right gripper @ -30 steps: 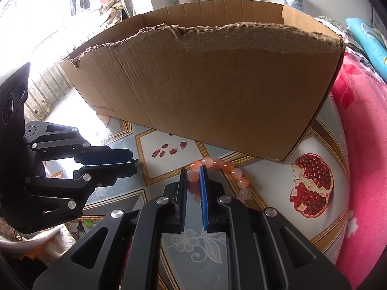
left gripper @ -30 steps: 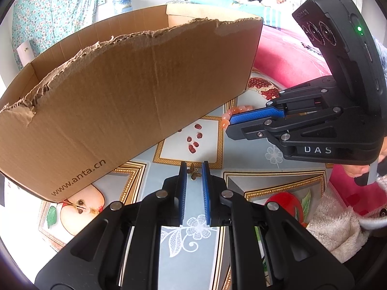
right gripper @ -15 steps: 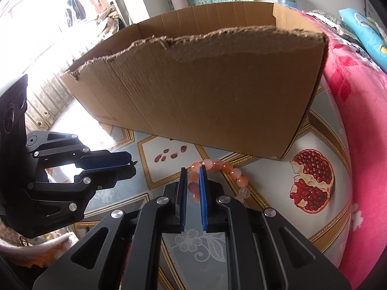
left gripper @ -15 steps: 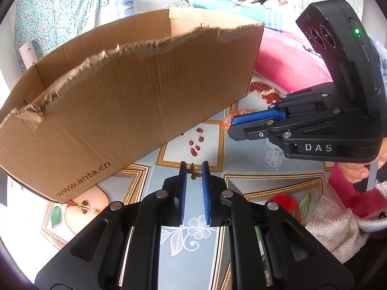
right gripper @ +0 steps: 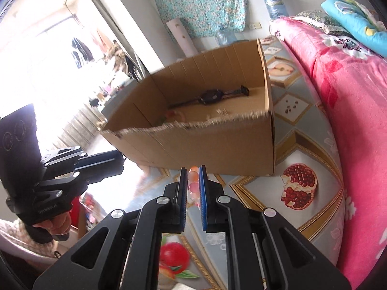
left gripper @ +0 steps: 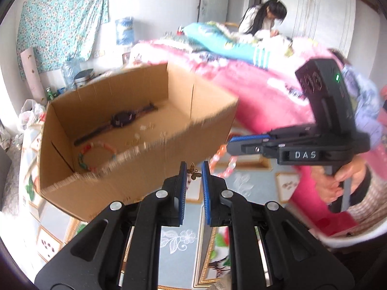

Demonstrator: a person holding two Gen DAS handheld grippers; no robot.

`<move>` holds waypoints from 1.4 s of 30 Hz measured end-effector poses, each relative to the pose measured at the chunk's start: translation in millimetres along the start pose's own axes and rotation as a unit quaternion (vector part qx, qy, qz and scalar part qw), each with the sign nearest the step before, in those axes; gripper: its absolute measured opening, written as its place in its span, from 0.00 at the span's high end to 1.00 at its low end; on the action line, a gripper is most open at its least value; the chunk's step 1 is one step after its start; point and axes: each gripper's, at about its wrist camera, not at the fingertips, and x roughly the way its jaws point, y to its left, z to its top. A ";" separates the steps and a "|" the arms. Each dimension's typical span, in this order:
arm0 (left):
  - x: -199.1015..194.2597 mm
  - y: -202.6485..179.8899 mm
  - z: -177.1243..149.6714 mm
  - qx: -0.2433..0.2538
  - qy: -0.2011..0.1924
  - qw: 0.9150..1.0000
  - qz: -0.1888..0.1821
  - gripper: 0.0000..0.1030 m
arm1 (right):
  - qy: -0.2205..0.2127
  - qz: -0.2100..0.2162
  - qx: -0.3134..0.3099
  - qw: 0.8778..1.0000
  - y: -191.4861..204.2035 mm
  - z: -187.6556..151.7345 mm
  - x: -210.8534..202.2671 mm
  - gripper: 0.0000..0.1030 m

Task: Organize jewelry
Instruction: 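Lift both held items with both tools up toward the box, then open the left tool to drop the gold charm while the right tool lowers the bracelet into the box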

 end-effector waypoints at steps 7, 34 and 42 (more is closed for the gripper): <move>-31.8 15.8 44.8 -0.013 -0.034 0.999 -0.029 0.89 | -0.056 0.037 -0.034 0.997 32.0 37.8 -42.5 0.91; 153.0 131.3 48.1 -0.231 0.280 0.927 -0.091 0.86 | 0.137 -0.002 -0.052 0.989 5.2 130.1 73.7 0.91; 136.0 129.5 48.9 -0.222 0.247 0.941 -0.063 0.67 | 0.142 -0.004 -0.044 0.989 1.7 128.6 70.8 0.91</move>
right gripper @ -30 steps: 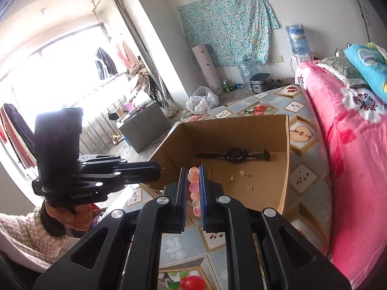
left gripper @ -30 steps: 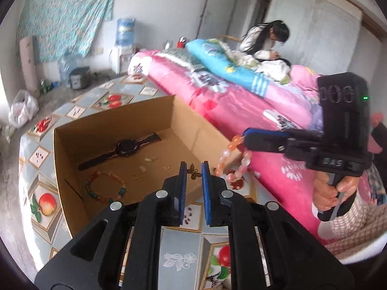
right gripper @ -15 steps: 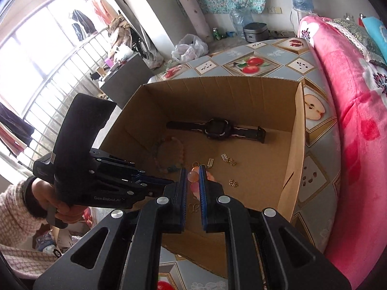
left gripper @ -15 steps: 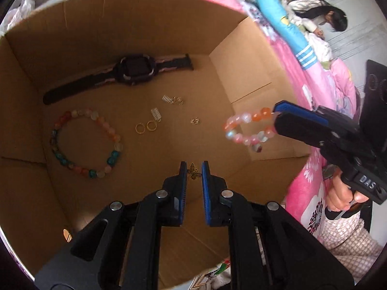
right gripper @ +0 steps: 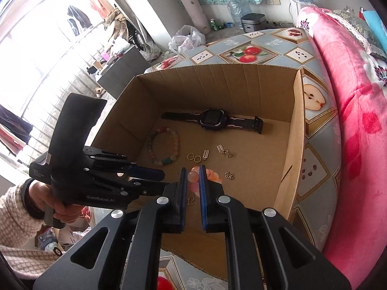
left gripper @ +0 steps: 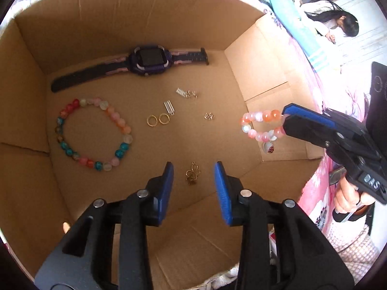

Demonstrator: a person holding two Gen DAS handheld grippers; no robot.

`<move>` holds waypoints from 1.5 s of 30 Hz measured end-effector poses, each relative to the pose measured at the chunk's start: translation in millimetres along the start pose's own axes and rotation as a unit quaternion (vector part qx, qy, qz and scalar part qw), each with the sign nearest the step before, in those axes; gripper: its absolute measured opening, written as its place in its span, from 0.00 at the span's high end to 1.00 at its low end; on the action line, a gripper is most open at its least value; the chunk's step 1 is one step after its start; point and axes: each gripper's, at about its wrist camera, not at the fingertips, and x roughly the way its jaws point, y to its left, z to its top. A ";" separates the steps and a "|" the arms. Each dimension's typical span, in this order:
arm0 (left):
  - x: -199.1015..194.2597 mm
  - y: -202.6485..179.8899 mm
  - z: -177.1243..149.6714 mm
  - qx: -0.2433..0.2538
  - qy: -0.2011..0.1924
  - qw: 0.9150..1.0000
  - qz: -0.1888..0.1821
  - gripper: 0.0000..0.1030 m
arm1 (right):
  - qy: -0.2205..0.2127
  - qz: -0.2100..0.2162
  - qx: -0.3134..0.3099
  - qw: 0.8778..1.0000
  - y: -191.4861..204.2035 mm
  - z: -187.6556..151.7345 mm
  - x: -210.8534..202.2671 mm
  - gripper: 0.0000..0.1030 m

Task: Organize jewelry
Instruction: 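Open the left tool to drop the gold charm while the right tool lowers the bracelet into the box, then open the right tool to release the pink-orange bracelet into the box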

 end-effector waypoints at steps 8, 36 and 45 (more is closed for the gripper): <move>-68.2 -4.9 -37.3 0.024 -0.158 0.986 0.046 0.52 | 0.009 -0.052 -0.002 0.999 -4.9 5.8 -7.2 0.91; -116.7 65.0 -91.3 -0.090 -0.259 0.956 0.105 0.25 | -0.061 -0.165 0.047 0.983 -22.9 -16.2 -54.8 0.74; -95.8 91.4 -84.1 -0.160 -0.233 0.958 0.057 0.21 | -0.035 -0.143 0.129 0.981 -57.1 -33.1 -24.5 0.72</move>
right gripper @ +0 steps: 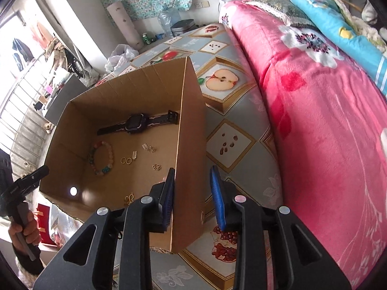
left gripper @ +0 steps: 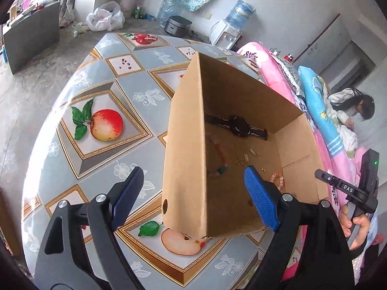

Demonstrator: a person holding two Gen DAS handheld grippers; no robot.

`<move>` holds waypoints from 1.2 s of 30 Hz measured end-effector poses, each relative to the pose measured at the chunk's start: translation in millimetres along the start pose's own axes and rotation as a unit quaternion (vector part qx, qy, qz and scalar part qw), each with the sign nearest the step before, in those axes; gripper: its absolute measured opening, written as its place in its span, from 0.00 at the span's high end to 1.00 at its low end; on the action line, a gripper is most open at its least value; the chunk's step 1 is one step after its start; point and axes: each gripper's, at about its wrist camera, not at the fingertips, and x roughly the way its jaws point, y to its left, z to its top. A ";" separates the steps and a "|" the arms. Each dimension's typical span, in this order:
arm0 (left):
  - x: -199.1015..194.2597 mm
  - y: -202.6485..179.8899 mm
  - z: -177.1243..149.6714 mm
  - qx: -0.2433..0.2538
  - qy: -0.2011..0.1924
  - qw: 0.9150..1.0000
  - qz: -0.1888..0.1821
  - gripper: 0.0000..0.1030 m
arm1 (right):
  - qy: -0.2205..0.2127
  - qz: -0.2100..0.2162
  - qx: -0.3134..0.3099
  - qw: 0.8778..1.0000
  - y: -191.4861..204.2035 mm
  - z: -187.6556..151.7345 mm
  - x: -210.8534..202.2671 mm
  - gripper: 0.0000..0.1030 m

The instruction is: Organize jewelry

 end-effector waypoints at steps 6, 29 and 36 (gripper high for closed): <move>23.5 -4.8 -9.1 -0.012 0.037 0.999 -0.001 0.21 | 0.037 0.027 0.021 0.999 -3.4 -8.9 20.2 0.73; 12.4 -24.4 -38.8 0.010 0.029 0.999 0.043 0.21 | 0.034 0.020 0.013 0.999 5.8 -31.5 16.9 0.81; -11.3 -25.1 -68.0 0.015 0.012 0.999 0.045 0.21 | 0.031 0.024 0.004 0.999 8.7 -54.6 3.0 0.81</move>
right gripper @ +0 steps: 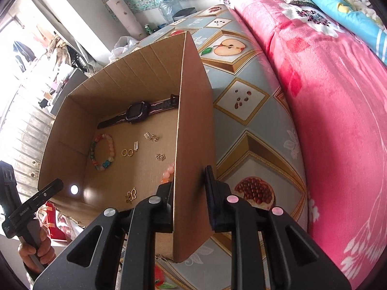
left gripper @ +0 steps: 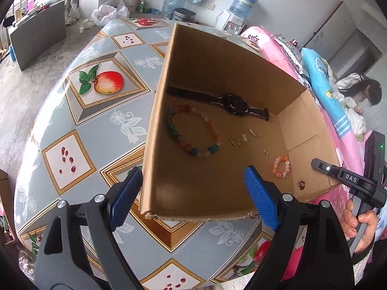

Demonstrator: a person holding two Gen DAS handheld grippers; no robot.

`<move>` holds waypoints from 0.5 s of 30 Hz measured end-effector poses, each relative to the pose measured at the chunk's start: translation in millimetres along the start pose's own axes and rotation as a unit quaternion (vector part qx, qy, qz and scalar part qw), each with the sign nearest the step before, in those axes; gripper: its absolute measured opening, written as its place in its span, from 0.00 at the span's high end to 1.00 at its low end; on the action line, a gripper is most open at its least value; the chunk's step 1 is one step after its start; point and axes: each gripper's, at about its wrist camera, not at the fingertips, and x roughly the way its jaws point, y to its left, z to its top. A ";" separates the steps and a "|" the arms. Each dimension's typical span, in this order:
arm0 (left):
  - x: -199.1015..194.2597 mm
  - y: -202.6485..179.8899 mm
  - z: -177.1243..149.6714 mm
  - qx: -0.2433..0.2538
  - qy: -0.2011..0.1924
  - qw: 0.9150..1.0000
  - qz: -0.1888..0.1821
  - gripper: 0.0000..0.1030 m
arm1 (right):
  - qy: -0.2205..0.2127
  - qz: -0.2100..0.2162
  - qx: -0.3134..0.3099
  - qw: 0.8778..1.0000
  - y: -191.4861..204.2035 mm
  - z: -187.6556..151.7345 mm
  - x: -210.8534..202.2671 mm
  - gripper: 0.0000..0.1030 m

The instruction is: Organize jewelry

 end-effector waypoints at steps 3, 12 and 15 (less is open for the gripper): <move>-8.7 2.7 -8.3 -0.001 -0.006 1.000 -0.001 0.21 | -0.001 0.002 -0.001 1.000 2.7 -11.3 -4.7 0.80; -20.8 8.8 -30.4 0.006 -0.016 1.000 0.003 0.21 | -0.008 0.005 -0.003 1.000 6.6 -37.1 -12.7 0.79; -18.9 7.1 -34.9 0.008 -0.017 1.000 0.007 0.21 | -0.007 0.009 0.001 1.000 4.4 -39.5 -11.5 0.78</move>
